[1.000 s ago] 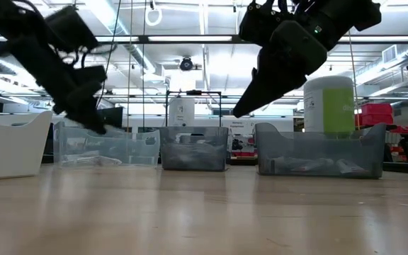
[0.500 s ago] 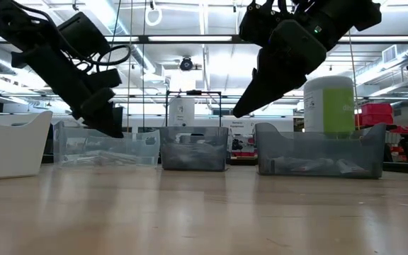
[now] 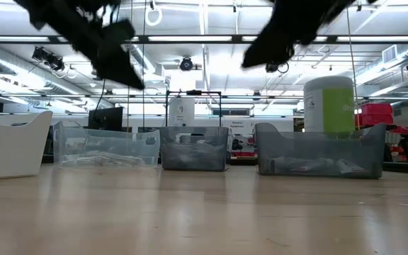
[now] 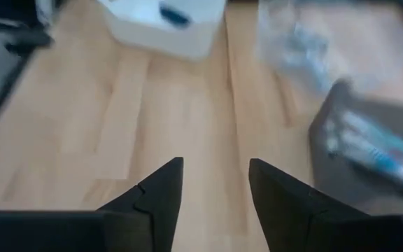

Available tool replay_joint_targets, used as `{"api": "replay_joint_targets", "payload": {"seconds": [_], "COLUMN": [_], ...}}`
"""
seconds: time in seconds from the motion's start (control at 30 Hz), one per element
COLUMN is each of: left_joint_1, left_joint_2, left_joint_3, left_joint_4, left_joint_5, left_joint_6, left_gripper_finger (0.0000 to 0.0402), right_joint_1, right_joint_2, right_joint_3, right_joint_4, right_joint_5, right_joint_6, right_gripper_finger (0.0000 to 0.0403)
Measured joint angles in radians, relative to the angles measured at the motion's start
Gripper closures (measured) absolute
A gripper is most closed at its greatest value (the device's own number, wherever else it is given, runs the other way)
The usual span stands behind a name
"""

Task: Pick & Place Travel size toiletries
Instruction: Return to Home Position

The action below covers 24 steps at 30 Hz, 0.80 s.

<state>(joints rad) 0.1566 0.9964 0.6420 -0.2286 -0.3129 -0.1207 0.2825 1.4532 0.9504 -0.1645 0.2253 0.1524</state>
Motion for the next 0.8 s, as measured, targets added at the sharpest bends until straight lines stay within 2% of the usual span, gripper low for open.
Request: {"api": "replay_joint_targets", "payload": {"seconds": [0.17,0.3,0.37,0.5,0.6,0.7,0.8], "left_joint_1": [0.0,0.0,0.0,0.0,0.0,0.0,0.0], "left_joint_2": [-0.106,-0.245,-0.319,-0.463,-0.559,-0.639,-0.701], "left_joint_3": [0.085,0.085,0.078,0.007,-0.054,-0.118,-0.178], "left_joint_4": [-0.078,-0.121,-0.143,-0.102,-0.084,-0.035,0.014], "left_joint_5": [0.006,0.018,0.017,0.044,0.089,0.134,0.156], "left_joint_6": [0.115,0.138,0.138,0.17,0.182,0.182,0.182], "left_gripper_finger": [0.0323,0.035,0.0362,0.038,0.0389,0.0393,0.0392], "right_joint_1": [-0.008,-0.01,-0.009,-0.012,-0.024,-0.048,-0.075], "right_joint_2": [-0.199,-0.364,-0.444,-0.586,-0.696,-0.81,-0.914], "right_joint_3": [0.0,-0.003,-0.037,-0.171,-0.28,-0.364,-0.428], "right_joint_4": [-0.112,-0.216,-0.211,-0.113,-0.048,-0.021,-0.009], "right_joint_5": [0.006,0.007,-0.019,-0.095,-0.099,-0.107,-0.169], "right_joint_6": [-0.104,-0.113,-0.134,-0.198,-0.22,-0.22,-0.234], "right_gripper_finger": [0.0236,0.0249,0.026,0.0293,0.0322,0.0349,0.0373]}}
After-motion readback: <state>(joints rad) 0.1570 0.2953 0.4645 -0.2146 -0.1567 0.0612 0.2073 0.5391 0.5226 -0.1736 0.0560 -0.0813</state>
